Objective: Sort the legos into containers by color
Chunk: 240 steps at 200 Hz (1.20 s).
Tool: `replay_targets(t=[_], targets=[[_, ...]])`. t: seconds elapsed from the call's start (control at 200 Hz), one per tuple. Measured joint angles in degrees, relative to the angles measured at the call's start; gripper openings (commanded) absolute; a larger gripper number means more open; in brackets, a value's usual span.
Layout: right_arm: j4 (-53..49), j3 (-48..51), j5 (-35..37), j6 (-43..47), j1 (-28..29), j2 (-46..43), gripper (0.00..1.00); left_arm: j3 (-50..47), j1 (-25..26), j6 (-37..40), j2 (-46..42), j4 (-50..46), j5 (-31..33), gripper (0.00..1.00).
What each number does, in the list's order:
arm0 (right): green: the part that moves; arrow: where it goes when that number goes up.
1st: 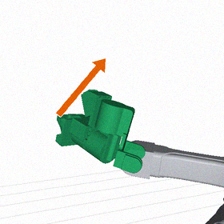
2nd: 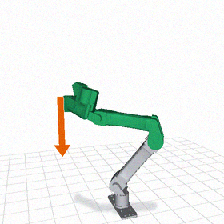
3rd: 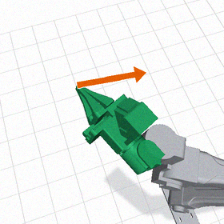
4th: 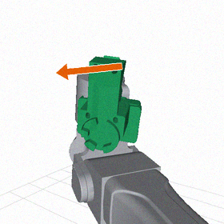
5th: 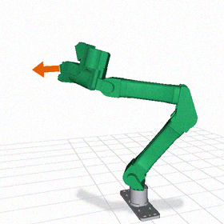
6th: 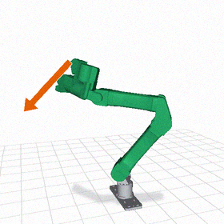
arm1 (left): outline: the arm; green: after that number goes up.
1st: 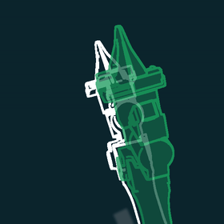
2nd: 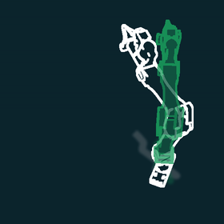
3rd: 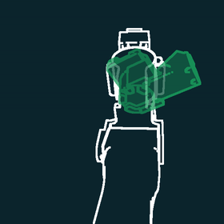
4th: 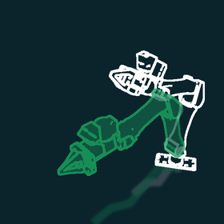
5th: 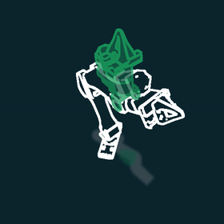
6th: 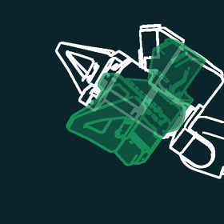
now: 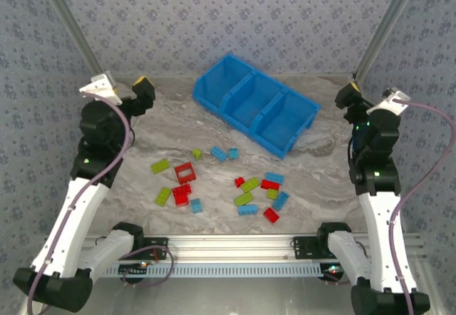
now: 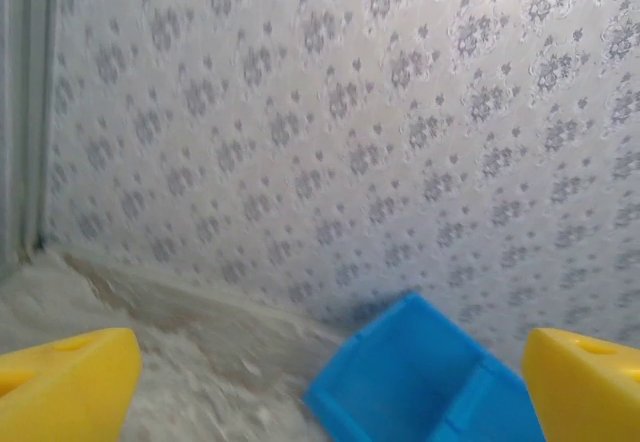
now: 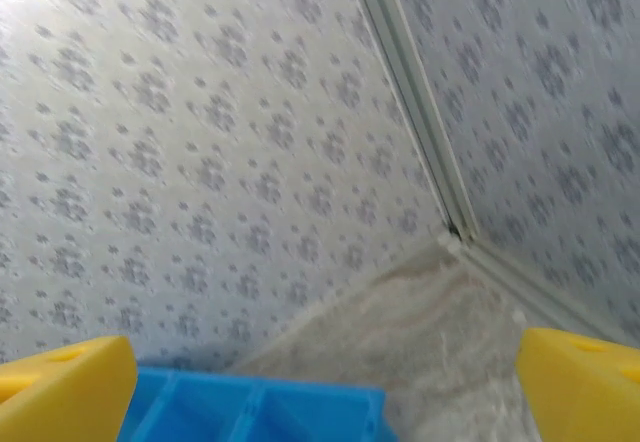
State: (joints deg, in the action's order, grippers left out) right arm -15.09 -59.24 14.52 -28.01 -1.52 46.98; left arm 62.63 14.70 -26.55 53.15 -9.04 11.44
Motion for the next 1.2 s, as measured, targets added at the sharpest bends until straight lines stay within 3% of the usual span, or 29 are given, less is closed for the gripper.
replay_targets(t=[0.085, 0.15, 0.345, 0.5, 0.64, 0.859, 1.199], targets=[[-9.88, -2.43, -2.27, -1.99, 0.72, 3.78, 1.00, 3.17, 0.81, -4.57, 2.69, -8.22, -4.15, 0.98], [-15.17, -4.20, -3.72, -2.67, 2.78, 8.72, 1.00, 3.69, 4.68, -6.05, 4.83, -12.52, -5.64, 0.98], [-24.11, -7.10, -7.45, -3.32, 11.30, 25.90, 0.93, -2.91, 30.75, -6.47, 5.90, -18.51, -0.09, 0.98], [-25.66, -10.38, -10.47, -4.55, 11.80, 34.73, 0.80, -4.87, 38.80, -7.04, 5.90, -17.35, 6.19, 0.98], [-25.40, -11.15, -11.63, -5.27, 10.62, 39.06, 0.73, -7.13, 42.53, -6.99, 6.12, -14.38, 7.32, 0.98], [-24.65, -12.39, -13.18, -4.76, 9.60, 45.16, 0.57, -8.63, 43.47, -6.99, 6.82, -10.71, 5.92, 0.98], [-25.20, -16.52, -11.45, -1.25, 11.10, 51.74, 0.19, -8.52, 43.60, -7.19, 6.75, -11.23, 6.21, 0.98]])
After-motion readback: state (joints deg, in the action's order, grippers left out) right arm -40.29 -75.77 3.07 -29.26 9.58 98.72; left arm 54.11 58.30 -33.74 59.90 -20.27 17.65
